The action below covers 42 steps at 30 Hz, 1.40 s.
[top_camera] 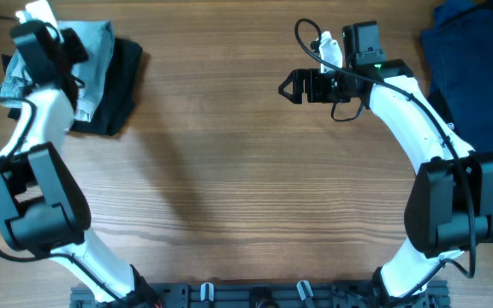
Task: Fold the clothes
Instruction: 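Lower the jeans onto the black garment stack with the left gripper, then open the left gripper and lift it off the stacked jeans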
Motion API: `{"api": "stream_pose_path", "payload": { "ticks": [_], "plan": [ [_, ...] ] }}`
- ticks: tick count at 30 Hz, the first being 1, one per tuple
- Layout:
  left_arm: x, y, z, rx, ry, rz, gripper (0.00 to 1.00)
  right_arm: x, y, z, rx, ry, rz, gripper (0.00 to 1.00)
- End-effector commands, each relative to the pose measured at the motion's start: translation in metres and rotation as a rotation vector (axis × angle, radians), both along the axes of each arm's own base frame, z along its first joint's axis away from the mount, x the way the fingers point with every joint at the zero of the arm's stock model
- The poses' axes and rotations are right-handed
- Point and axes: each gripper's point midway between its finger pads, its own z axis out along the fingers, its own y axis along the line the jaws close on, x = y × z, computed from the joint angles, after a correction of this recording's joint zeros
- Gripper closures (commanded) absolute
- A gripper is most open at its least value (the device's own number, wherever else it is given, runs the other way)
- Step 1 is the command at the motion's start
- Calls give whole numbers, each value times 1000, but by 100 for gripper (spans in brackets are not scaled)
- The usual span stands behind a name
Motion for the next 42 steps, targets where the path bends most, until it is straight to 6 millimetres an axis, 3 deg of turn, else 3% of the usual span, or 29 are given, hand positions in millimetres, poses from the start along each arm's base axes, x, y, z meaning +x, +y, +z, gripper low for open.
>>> {"api": "stream_pose_path", "payload": {
  "ticks": [1,3,6,12,15,16,18,21,27,31,37,42],
  "plan": [
    [15,27,30,67,-42,3,90,-2,0,6,9,5,-13,0],
    [19,36,23,102,-35,-11,86,-4,0,5,7,12,-12,0],
    [23,41,-4,156,19,-52,83,-3,0,5,8,10,-12,0],
    [23,47,-116,153,203,-82,87,-4,0,5,7,13,-12,0],
    [6,65,-174,155,325,-1,91,-7,-1,3,0,25,-7,0],
    [1,70,-182,157,348,17,92,-8,-1,3,-6,20,5,0],
    [-4,76,-184,157,364,36,95,-8,-2,2,-11,19,10,0],
    [-4,83,-164,164,336,53,96,-8,-2,2,-11,19,9,0],
    [-12,83,-103,161,307,69,96,-8,-2,2,-10,20,9,0],
    [-35,101,-57,56,251,183,96,-8,-2,2,-10,20,9,0],
    [-58,119,-61,16,299,226,93,-8,-1,2,-9,18,8,0],
    [-62,117,-68,-16,318,238,89,-8,-1,2,-9,18,8,0]
  ]
}}
